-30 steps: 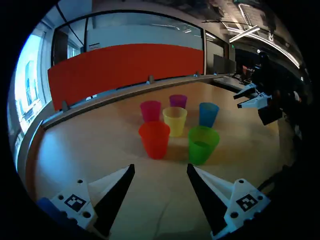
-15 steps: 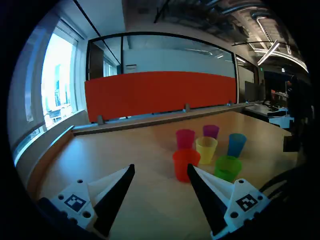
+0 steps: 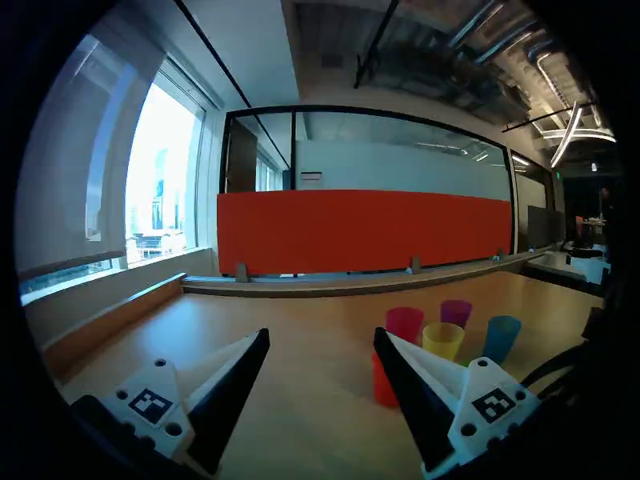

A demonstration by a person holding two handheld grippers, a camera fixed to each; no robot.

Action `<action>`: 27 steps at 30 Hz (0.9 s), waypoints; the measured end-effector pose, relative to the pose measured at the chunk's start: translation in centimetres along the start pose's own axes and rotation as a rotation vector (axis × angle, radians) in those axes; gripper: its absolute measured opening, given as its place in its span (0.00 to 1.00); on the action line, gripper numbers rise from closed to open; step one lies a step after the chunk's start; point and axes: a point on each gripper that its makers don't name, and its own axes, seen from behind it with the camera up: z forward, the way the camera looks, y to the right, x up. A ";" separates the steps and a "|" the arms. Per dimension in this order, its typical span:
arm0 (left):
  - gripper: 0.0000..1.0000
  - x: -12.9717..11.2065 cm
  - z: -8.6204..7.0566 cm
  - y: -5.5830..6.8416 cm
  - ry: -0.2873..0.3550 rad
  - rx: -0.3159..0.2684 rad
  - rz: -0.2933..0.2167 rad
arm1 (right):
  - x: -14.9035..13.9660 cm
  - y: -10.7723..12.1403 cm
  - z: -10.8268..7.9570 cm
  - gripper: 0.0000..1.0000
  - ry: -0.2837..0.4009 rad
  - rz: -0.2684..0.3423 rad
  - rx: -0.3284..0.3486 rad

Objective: Pour water

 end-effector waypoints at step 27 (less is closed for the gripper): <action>0.97 -2.2 1.4 -1.3 0.072 0.094 -0.011 | 0.4 3.1 1.2 0.97 0.001 0.031 -0.104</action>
